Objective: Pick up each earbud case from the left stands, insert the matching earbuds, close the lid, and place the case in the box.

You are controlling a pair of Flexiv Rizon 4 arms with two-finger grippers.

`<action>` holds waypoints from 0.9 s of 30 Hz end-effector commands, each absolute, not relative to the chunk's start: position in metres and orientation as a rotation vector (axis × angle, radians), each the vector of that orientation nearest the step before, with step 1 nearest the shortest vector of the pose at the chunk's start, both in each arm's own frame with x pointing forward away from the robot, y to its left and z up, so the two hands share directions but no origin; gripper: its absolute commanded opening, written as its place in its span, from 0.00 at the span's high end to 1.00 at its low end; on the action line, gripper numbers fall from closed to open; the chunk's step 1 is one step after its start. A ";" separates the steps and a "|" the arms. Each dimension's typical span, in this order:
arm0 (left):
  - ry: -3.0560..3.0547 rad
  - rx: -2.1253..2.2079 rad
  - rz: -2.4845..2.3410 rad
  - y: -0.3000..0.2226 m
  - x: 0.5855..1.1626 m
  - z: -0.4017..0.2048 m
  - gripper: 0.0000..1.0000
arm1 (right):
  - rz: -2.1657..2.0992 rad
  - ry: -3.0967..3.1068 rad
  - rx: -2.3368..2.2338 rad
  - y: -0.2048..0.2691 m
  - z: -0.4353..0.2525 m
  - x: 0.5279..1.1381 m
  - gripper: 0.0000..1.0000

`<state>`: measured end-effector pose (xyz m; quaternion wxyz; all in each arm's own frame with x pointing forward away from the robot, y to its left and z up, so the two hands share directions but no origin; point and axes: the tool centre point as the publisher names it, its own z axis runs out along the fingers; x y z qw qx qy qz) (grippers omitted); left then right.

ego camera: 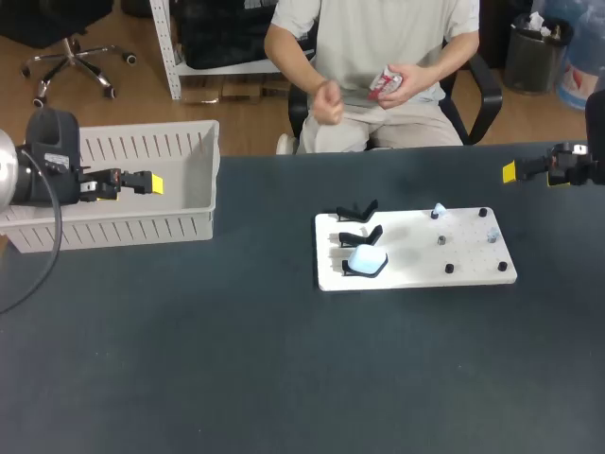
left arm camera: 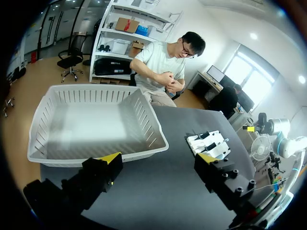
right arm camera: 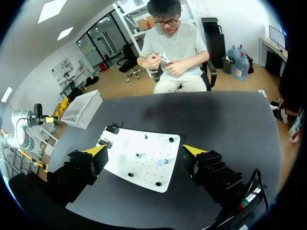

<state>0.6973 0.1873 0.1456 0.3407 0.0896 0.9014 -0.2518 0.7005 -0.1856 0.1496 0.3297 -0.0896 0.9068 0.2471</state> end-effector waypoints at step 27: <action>2.159 0.714 -0.592 0.152 0.703 0.162 0.00 | 0.648 2.372 -0.236 -0.186 0.150 0.701 0.00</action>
